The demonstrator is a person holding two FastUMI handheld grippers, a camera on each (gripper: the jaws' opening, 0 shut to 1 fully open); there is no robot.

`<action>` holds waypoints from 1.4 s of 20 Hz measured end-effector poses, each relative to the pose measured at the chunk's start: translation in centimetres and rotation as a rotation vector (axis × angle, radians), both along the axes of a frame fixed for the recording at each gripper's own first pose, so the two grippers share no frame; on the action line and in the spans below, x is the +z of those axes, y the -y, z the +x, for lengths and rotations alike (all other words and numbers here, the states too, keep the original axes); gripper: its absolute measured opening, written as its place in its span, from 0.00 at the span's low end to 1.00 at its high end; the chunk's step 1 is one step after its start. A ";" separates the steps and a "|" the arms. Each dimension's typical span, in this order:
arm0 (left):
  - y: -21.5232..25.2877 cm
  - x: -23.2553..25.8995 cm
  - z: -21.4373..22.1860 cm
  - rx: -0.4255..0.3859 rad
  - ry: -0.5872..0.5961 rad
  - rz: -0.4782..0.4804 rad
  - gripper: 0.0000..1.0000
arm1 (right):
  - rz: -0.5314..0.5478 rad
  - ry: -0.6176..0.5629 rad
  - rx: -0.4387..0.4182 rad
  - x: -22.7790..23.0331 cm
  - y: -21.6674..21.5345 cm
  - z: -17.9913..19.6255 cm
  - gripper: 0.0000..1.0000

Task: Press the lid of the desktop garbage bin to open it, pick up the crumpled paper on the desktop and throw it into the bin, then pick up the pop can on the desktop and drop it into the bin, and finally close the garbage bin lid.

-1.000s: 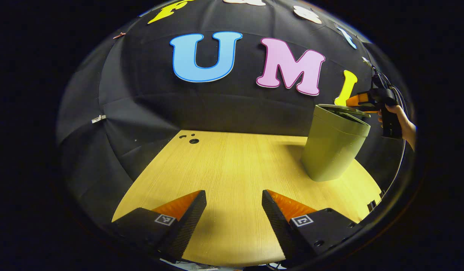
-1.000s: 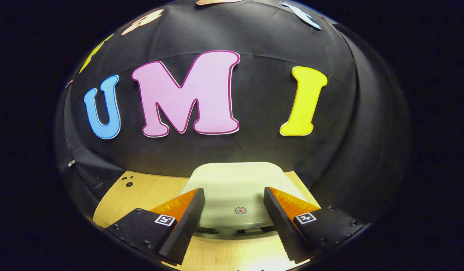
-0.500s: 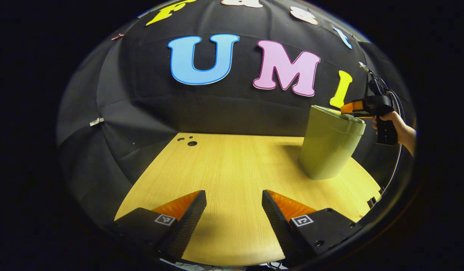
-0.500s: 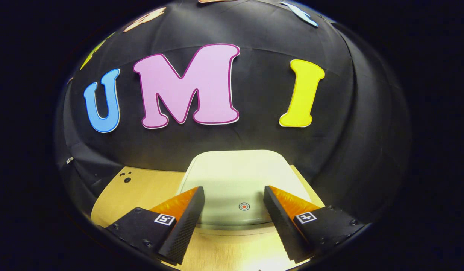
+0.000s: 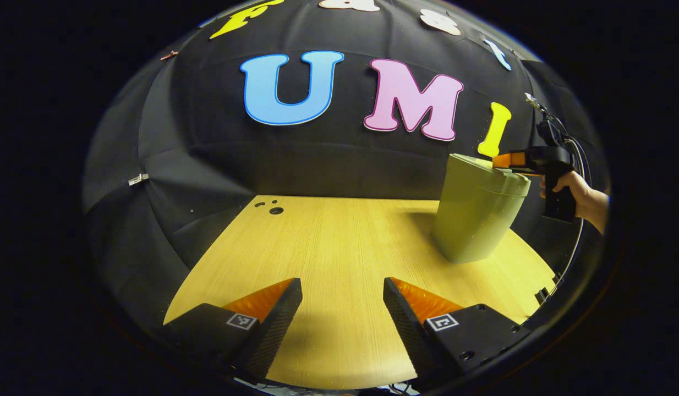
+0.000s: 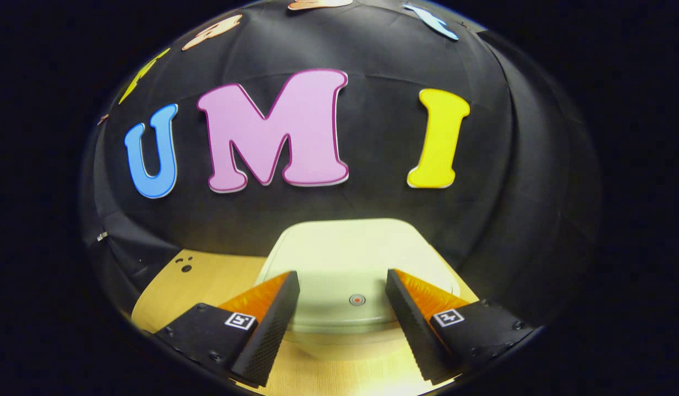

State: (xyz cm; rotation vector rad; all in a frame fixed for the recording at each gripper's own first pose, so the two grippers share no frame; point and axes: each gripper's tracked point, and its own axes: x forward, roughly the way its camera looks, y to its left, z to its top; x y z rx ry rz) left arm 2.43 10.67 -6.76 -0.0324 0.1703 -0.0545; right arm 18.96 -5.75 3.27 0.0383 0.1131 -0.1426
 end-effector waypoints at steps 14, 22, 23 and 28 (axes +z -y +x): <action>1.9 6.7 0.6 -0.012 0.152 0.053 0.96 | 0.017 0.165 -0.014 4.2 -0.9 -4.9 0.98; 1.6 10.5 -1.9 0.042 0.259 0.019 0.96 | 0.003 0.208 0.050 3.6 -5.8 -11.8 0.98; 1.2 10.8 -2.3 0.066 0.283 0.037 0.96 | 0.008 0.183 0.055 2.6 -6.4 -12.5 0.98; 1.6 9.5 -3.7 0.081 0.288 0.066 0.96 | 0.092 0.102 0.113 -1.8 -10.3 -16.0 0.99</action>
